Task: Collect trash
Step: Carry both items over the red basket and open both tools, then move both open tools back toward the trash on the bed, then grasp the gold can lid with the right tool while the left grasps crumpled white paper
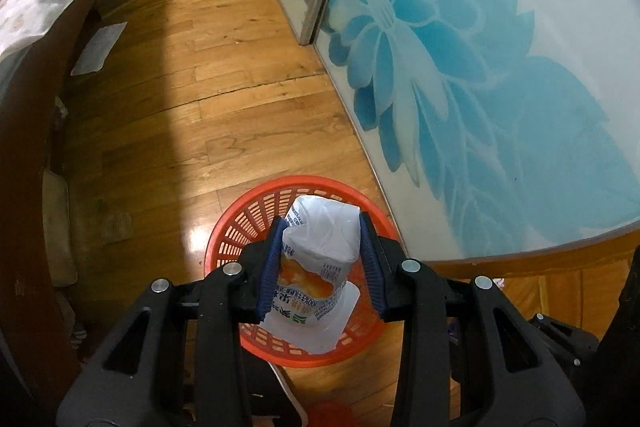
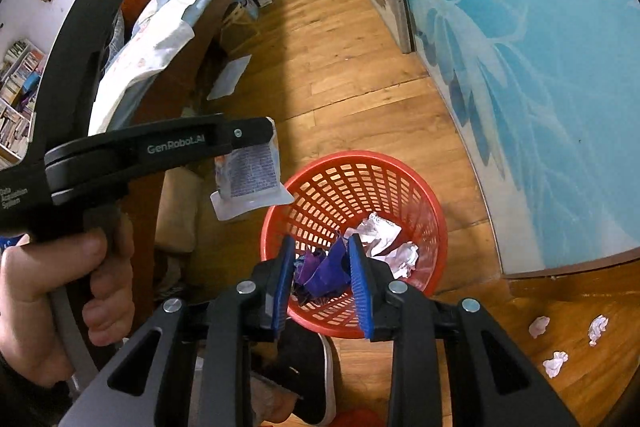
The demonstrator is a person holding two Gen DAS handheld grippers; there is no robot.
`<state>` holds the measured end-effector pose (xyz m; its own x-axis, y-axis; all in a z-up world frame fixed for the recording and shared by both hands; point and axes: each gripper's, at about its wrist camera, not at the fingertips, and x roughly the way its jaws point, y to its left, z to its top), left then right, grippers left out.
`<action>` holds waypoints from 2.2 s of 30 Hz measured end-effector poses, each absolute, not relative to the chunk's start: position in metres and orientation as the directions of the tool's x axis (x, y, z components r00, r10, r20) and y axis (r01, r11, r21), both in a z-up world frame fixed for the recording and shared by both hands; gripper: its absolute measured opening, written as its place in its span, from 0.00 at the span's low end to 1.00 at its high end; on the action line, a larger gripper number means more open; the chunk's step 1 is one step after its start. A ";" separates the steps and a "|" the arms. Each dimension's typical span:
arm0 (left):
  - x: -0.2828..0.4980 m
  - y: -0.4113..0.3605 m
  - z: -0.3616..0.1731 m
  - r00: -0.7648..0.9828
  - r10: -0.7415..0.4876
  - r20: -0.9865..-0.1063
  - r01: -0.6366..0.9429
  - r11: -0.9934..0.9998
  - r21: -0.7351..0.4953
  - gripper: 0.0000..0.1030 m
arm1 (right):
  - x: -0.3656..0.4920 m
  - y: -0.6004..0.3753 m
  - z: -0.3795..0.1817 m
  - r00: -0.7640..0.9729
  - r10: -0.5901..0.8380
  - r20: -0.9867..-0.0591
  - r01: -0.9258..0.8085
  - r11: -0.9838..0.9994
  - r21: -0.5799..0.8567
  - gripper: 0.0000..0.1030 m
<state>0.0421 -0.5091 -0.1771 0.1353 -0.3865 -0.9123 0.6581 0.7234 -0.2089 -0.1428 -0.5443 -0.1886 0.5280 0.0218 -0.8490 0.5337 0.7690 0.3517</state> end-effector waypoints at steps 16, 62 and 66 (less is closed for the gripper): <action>0.037 -0.507 -0.155 0.238 -0.403 -0.884 0.680 0.719 -0.145 0.76 | -0.145 -0.555 -0.188 0.588 0.010 -0.809 0.549 0.729 0.409 0.74; 0.093 0.085 -0.043 0.686 -0.141 -0.713 -0.032 0.974 -0.223 0.88 | 0.290 -0.045 -0.113 0.431 0.240 -0.870 -0.349 0.933 0.085 0.57; 0.147 0.094 -0.057 0.686 -0.133 -0.716 -0.054 0.971 -0.232 0.88 | 0.268 -0.059 -0.097 0.444 0.279 -0.851 -0.327 0.935 0.136 0.57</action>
<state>0.1474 0.0943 -0.0568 0.6856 -0.1329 -0.7158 -0.0539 0.9712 -0.2320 0.2680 -0.0588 -0.0970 0.4442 0.2794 -0.8513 -0.3267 0.9352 0.1364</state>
